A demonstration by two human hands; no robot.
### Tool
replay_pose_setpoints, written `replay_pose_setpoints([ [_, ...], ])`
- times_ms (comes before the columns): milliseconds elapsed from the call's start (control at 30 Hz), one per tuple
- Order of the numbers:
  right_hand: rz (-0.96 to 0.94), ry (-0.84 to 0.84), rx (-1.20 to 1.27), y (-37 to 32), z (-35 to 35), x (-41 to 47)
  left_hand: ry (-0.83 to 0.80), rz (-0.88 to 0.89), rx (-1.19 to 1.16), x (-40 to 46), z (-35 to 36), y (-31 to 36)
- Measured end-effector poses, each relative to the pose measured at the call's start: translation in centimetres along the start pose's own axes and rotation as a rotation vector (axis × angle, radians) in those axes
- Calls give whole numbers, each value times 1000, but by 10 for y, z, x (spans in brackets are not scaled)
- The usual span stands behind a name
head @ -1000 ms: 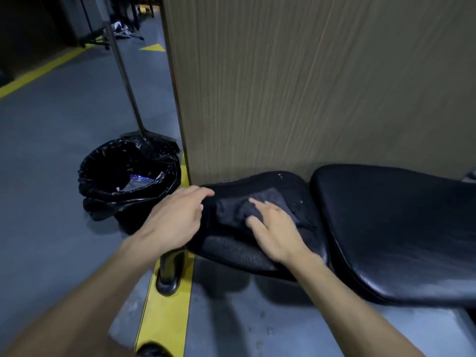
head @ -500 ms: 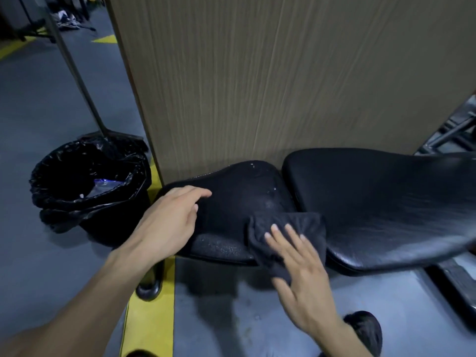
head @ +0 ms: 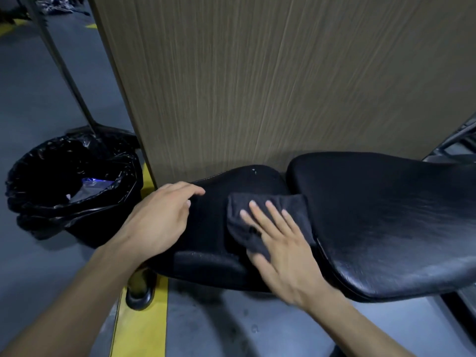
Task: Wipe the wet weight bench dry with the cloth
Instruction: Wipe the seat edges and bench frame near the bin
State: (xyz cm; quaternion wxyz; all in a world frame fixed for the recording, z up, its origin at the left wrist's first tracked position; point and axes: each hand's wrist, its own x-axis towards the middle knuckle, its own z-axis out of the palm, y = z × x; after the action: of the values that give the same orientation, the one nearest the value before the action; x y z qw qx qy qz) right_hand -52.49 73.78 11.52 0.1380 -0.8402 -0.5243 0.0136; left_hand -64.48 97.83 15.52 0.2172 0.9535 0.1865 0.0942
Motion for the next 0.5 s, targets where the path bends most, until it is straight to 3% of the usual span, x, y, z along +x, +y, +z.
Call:
replay_pose_setpoints([
  [100,-49,1,65,25,-8,17,3,-16,-17,10,-1,-10],
  [300,392,68,111,66,1,147,60,-57,-60,9,-10,-25],
  [400,263,4,-36,25,19,177,107,-90,-73,12,-12,-34],
  [500,23,-23,7,-23,24,159,171,-83,-95,20,-13,-36],
])
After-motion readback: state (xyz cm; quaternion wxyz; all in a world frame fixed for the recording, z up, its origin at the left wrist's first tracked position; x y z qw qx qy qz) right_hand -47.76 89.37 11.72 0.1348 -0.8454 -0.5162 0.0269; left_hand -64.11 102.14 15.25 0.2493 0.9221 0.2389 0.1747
